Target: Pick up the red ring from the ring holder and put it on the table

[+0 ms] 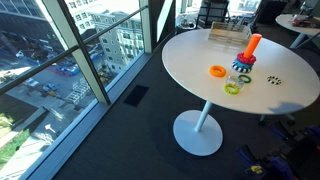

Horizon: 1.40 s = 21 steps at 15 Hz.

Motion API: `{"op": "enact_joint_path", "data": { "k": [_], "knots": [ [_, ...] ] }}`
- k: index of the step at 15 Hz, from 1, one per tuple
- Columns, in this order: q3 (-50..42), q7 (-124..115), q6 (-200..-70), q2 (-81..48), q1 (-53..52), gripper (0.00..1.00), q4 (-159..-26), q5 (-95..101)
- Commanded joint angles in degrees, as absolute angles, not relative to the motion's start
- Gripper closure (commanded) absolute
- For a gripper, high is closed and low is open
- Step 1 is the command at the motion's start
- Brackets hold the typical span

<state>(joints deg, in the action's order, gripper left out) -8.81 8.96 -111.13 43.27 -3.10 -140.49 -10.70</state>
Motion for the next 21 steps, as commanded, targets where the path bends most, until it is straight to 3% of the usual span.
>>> {"op": "enact_joint_path", "data": {
  "k": [1, 21],
  "knots": [
    [-7.8, 8.47, -111.92, 41.08, -1.57, 0.0, -139.44, -10.77],
    [-4.94, -7.65, -123.61, 24.27, 10.13, 0.0, -138.62, 1.13]
  ]
}}
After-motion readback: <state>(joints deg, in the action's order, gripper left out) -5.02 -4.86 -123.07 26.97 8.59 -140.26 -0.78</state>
